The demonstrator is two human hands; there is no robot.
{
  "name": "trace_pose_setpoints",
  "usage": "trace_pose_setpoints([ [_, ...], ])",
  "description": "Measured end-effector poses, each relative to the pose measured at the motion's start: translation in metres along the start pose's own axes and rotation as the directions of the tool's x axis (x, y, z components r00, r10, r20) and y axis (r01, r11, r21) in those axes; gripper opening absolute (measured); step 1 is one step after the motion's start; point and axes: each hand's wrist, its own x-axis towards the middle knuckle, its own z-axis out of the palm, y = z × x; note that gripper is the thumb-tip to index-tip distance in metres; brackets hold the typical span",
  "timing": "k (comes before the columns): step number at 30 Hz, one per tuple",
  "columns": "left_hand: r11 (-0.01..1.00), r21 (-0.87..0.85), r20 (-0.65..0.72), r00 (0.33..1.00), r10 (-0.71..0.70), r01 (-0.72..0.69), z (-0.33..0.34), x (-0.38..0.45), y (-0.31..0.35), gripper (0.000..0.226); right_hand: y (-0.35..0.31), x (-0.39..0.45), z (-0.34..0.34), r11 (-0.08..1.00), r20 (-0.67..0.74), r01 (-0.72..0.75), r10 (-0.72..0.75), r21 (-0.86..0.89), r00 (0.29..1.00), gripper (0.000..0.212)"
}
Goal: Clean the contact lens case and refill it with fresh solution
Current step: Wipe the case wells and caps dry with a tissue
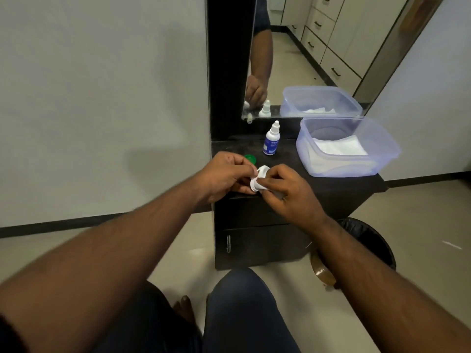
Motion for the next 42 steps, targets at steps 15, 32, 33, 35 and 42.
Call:
trace_pose_setpoints([
  [15, 0.999, 0.035, -0.005, 1.000, 0.003, -0.003, -0.007, 0.008, -0.006, 0.017, -0.032, -0.002, 0.024, 0.988, -0.045, -0.121, 0.117, -0.099, 0.992, 0.024],
  [32, 0.997, -0.019, 0.029, 0.997, -0.073, 0.073, -0.004, 0.006, 0.003, 0.007, -0.023, 0.011, -0.015, -0.203, 0.392, -0.351, 0.666, 0.914, 0.635, 0.033],
  [33, 0.997, -0.002, 0.036, 0.997, -0.071, 0.071, -0.004, 0.006, 0.003, 0.007, -0.023, 0.013, -0.012, -0.010, 0.296, -0.401, 0.691, 0.916, 0.659, 0.030],
  [35, 0.998, 0.017, 0.046, 0.997, -0.057, 0.057, -0.005, 0.005, 0.003, 0.006, -0.021, 0.013, -0.010, 0.551, 0.001, -0.393, 0.579, 0.736, 0.815, 0.017],
  [42, 0.998, -0.032, 0.060, 0.997, -0.049, 0.051, -0.006, 0.005, 0.001, 0.007, -0.004, 0.009, 0.000, 0.995, -0.136, 0.094, -0.096, -0.021, 0.986, 0.017],
])
